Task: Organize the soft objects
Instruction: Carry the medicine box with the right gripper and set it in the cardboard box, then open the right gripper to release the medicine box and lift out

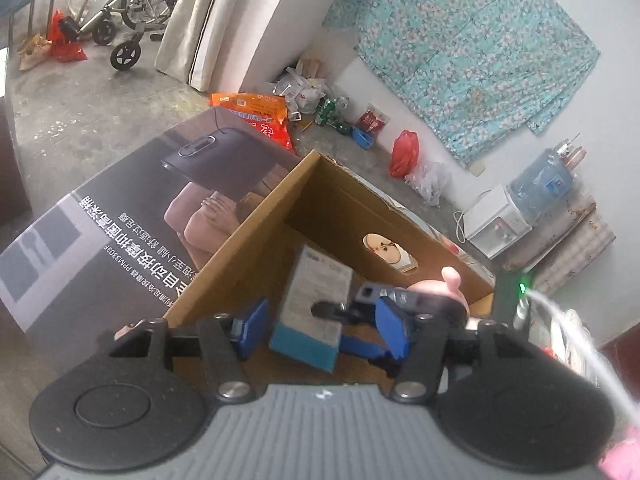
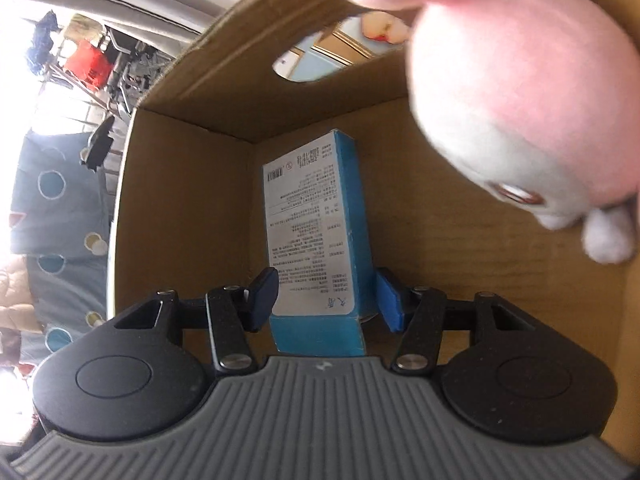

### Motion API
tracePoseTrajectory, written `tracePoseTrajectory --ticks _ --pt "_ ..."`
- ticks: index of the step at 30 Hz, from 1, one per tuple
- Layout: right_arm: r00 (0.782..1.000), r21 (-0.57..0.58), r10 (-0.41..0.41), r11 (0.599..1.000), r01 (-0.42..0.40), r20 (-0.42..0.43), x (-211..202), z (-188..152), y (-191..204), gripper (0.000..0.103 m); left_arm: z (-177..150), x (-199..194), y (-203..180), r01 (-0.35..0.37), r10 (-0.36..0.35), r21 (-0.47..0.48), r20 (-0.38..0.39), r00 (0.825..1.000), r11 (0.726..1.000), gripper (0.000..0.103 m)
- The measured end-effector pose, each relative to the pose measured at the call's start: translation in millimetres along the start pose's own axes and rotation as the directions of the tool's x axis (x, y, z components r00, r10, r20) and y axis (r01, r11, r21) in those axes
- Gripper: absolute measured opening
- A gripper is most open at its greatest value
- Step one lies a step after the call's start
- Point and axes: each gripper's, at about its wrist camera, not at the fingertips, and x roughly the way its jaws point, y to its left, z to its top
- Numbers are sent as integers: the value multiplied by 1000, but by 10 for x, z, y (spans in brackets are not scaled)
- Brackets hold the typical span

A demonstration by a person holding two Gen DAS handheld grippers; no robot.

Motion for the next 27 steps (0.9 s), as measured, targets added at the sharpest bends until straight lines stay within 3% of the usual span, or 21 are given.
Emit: tracePoseTrajectory --ticks 5,12,18,22,27 --pt "1000 33 9 999 -9 8 138 38 73 47 -52 -47 79 8 -8 -19 4 1000 1000 60" --pt "996 68 89 994 -90 13 296 22 112 47 -90 -7 139 3 -3 -30 -11 1000 1000 60" --pt "995 72 103 992 -102 -3 198 27 79 48 -118 -18 135 9 -9 -36 -13 1000 999 60" --pt "991 51 127 990 -129 31 -262 -35 70 49 -196 -113 78 49 -50 -31 -2 999 998 63" --pt "962 -81 247 968 -239 117 -1286 -196 10 51 -409 -323 -106 131 -131 16 10 991 991 69"
